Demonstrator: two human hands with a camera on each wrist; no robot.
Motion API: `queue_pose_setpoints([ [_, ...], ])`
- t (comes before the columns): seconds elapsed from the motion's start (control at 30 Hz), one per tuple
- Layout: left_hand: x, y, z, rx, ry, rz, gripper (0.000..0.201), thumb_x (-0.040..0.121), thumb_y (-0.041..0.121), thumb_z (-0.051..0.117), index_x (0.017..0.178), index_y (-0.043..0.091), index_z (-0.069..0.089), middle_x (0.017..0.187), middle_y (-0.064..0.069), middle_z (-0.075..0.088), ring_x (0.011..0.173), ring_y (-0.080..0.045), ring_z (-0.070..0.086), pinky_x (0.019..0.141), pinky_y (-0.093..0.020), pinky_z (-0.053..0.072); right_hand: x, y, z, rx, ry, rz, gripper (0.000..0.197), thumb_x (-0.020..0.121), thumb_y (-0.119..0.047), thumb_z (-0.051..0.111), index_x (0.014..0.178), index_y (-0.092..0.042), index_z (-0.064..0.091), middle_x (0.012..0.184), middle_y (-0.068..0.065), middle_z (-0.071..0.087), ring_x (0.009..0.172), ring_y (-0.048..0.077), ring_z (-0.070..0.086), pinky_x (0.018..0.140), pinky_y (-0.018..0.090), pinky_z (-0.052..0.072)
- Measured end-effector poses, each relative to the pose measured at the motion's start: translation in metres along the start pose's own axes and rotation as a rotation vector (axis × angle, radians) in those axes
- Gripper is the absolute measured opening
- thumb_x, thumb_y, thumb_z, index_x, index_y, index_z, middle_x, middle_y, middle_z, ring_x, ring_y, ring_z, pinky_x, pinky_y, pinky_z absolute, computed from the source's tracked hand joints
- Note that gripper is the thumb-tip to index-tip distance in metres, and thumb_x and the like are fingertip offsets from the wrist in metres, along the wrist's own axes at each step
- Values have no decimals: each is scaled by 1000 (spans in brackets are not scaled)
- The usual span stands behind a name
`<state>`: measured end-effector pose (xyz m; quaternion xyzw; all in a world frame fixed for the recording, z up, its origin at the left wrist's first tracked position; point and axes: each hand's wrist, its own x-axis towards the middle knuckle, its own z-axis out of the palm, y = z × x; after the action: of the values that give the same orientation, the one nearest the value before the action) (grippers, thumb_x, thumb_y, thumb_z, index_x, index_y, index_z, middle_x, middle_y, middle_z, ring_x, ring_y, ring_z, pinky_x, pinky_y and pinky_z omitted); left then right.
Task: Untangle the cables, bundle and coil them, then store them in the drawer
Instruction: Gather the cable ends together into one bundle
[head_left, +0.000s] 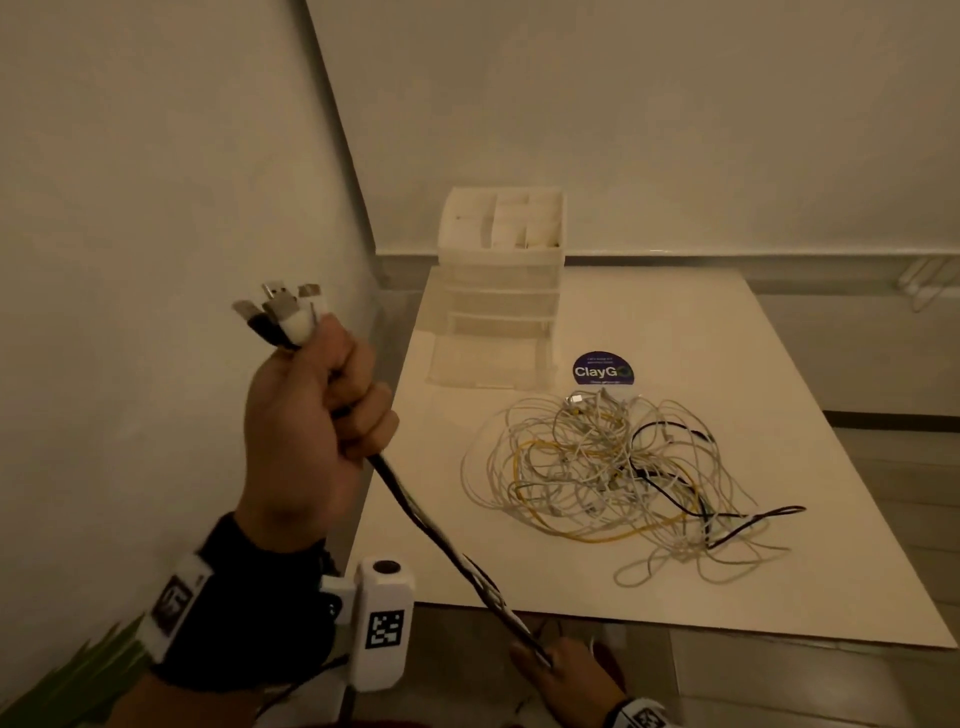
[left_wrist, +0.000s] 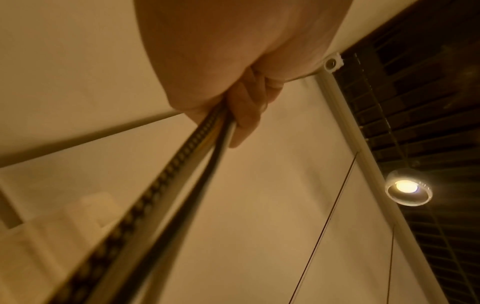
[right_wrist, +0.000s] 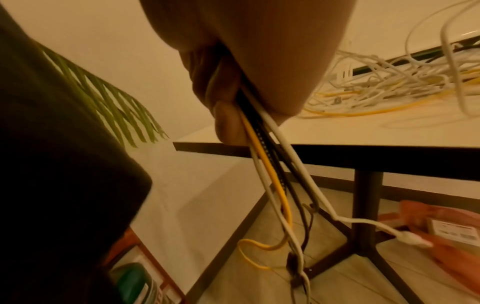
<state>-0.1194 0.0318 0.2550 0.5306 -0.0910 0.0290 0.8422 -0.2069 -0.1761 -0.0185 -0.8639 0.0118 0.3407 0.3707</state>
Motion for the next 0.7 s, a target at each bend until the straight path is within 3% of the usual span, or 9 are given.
queue_pose_setpoints([
  [0.07,-1,-12,3,-13,-16,-33,43,102,20,31,59,20,25,50,7,22,40,-8,8,38,-21,10,2,1,-4,-46,-44,-5,47,94,-54,45,64,-18,49,67,0,48,60,4,48,49,11,31],
  [0.13,0,-20,4,-40,-52,-75,42,101,21,33,60,19,26,50,6,22,40,-8,9,38,-21,10,1,8,-13,-13,-53,-73,28,92,-46,54,93,-20,63,87,-4,61,87,5,58,67,6,41],
  [0.2,2,-27,6,-51,-71,-116,43,102,19,32,59,18,27,50,5,22,38,-7,11,38,-23,9,0,16,-24,3,-80,-111,48,85,-43,63,128,-26,51,118,-8,58,115,6,51,102,21,41],
  [0.27,3,-37,11,-43,-70,-157,45,101,16,31,56,17,30,49,4,22,38,-8,11,40,-25,8,-2,27,-38,-50,-72,-94,60,80,-43,65,134,-31,39,131,-6,48,124,10,45,109,28,34],
  [0.37,6,-53,25,-22,-59,-198,47,100,14,33,53,18,32,48,3,21,38,-8,11,40,-26,8,-7,51,-62,-65,-12,-96,47,83,-29,59,129,-30,49,128,-4,56,120,10,52,95,12,36],
  [0.43,10,-63,33,-28,-82,-213,43,98,16,36,54,17,32,49,2,21,37,-7,13,40,-26,9,-16,61,-83,-75,78,-47,31,82,-17,52,107,-33,61,110,-5,67,107,8,60,82,6,39],
  [0.53,19,-77,45,-19,-146,-233,43,98,19,37,55,17,32,51,0,19,38,-9,13,39,-25,12,-30,77,-115,-63,228,5,33,78,-5,48,77,-37,58,84,-11,69,78,-4,62,74,8,44],
  [0.6,27,-84,53,-14,-171,-244,45,99,18,36,55,17,33,51,0,19,38,-8,13,39,-25,13,-41,85,-136,-8,282,53,39,76,3,45,71,-33,60,76,-6,73,67,-6,61,66,8,46],
  [0.7,37,-91,63,-12,-172,-244,46,99,18,38,54,17,32,51,-1,17,37,-8,14,39,-25,11,-59,88,-170,65,420,104,37,75,8,44,69,-22,66,69,-3,73,63,2,63,62,18,51],
])
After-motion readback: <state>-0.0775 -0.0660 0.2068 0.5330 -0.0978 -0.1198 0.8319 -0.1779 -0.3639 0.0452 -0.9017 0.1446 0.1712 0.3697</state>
